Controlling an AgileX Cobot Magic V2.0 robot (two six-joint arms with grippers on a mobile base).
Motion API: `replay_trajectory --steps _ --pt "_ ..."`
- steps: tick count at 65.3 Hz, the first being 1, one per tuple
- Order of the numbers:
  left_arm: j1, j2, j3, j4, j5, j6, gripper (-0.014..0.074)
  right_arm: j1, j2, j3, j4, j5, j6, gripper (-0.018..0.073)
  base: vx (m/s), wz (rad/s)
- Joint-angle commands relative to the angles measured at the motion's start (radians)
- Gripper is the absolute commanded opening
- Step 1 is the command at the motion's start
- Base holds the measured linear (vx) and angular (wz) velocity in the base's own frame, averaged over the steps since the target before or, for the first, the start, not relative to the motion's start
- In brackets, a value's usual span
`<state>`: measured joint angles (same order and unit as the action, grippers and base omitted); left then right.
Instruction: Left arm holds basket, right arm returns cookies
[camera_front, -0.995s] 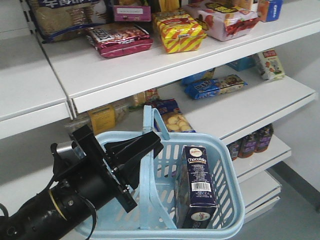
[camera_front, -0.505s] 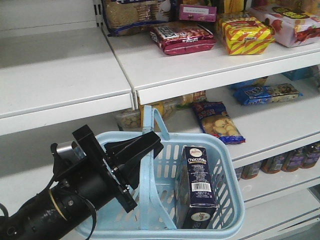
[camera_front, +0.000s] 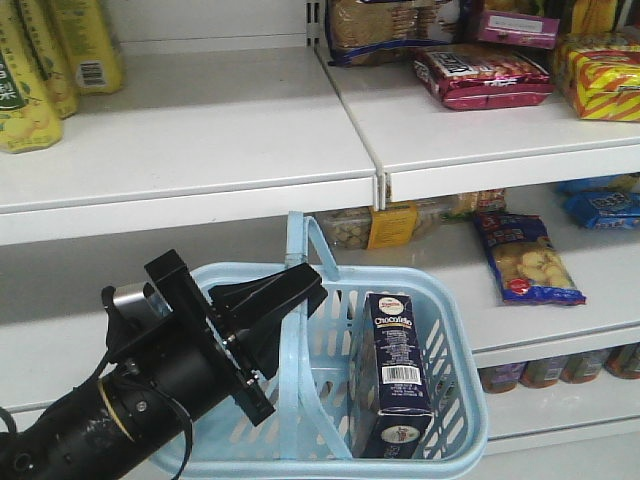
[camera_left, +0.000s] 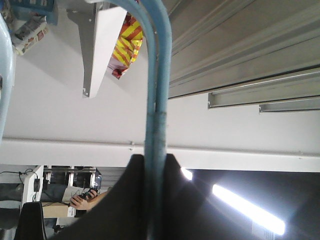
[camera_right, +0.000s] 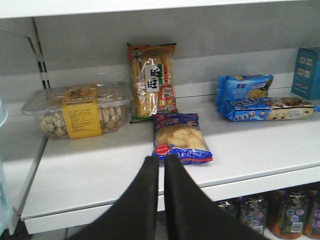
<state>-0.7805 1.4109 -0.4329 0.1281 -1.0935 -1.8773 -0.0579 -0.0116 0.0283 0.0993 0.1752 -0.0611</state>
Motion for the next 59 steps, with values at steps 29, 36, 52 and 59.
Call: replay_trajectory --steps 29,36,52,59 --pt "-0.005 -0.039 -0.024 -0.015 -0.279 -0.001 0.0 -0.001 -0.012 0.018 -0.003 -0.072 -0.008 -0.0006 0.02 0.24" --pt "-0.005 -0.039 -0.024 -0.015 -0.279 -0.001 0.0 -0.001 -0.012 0.018 -0.003 -0.071 -0.008 -0.0006 0.05 0.19" --pt "-0.005 -0.039 -0.024 -0.015 -0.279 -0.001 0.0 -0.001 -0.012 0.018 -0.003 -0.071 -0.008 -0.0006 0.05 0.21" --pt "-0.005 -0.039 -0.024 -0.015 -0.279 -0.001 0.0 -0.001 -0.012 0.018 -0.003 -0.071 -0.008 -0.0006 0.05 0.2"
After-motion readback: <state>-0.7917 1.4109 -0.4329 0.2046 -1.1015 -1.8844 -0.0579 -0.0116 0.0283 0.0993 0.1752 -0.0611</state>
